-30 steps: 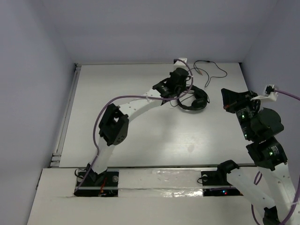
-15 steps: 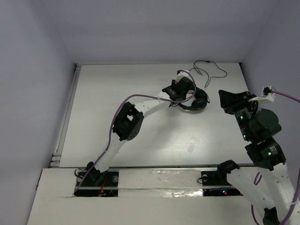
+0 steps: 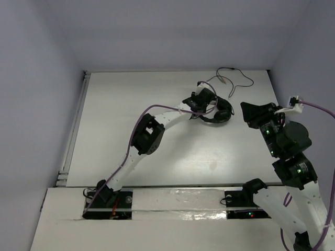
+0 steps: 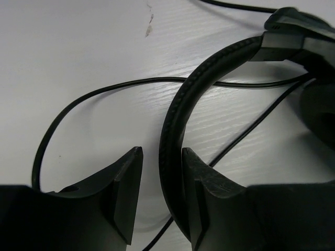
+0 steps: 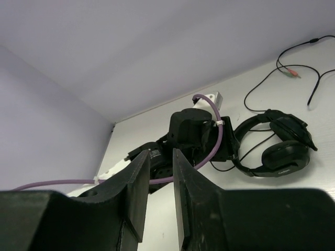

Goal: Wrap the headphones

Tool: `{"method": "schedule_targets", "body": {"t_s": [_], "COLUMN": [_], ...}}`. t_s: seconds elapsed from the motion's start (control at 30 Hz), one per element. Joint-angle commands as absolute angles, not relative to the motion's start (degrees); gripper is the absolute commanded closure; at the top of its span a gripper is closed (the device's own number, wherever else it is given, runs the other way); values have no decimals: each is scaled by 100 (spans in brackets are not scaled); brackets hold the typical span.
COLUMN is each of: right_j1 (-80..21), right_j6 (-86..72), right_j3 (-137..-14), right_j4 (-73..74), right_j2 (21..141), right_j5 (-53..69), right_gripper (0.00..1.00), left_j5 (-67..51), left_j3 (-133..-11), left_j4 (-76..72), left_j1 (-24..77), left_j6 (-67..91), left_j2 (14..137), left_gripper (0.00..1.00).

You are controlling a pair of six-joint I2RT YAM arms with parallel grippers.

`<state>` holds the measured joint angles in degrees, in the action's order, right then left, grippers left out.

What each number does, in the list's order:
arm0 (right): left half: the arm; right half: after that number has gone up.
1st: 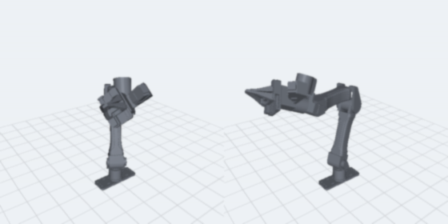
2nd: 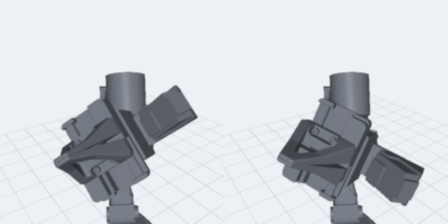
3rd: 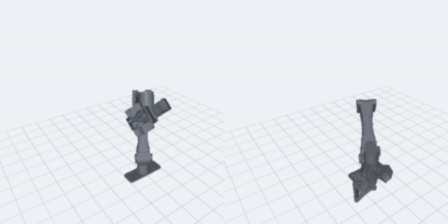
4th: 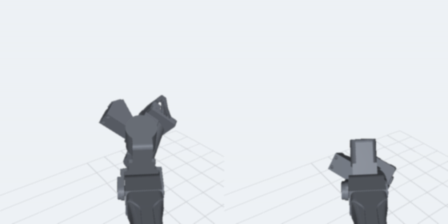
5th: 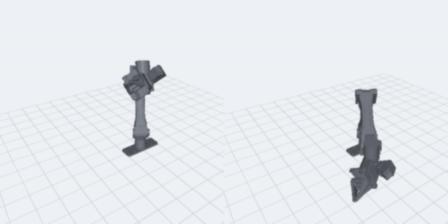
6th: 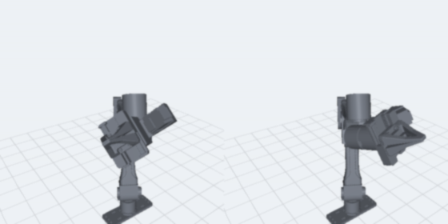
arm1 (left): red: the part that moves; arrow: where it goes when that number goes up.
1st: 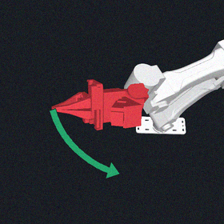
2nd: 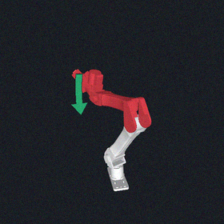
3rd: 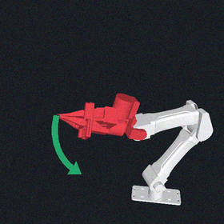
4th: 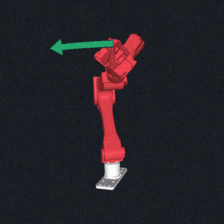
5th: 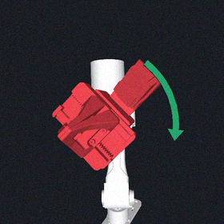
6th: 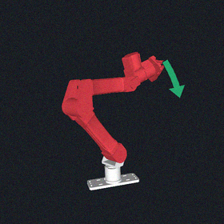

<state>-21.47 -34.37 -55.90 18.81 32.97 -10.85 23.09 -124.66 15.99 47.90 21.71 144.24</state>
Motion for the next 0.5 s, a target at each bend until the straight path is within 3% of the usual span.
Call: {"method": "schedule_targets", "body": {"t_s": [0.0, 0.47], "right_j1": [-2180, -2180], "right_j6": [-3401, -3366], "right_j3": [-5555, -5476], "right_j4": [1573, 1494], "right_j2": [3261, 3331], "right_j5": [-897, -782], "right_gripper": [70, 70], "left_j5": [2250, 1908], "left_j3": [-12823, -12999], "left_j4": [1670, 1565], "left_j1": [4711, 4605], "left_j6": [2223, 2311], "left_j2": [14572, 14959], "left_gripper": [67, 71]}}
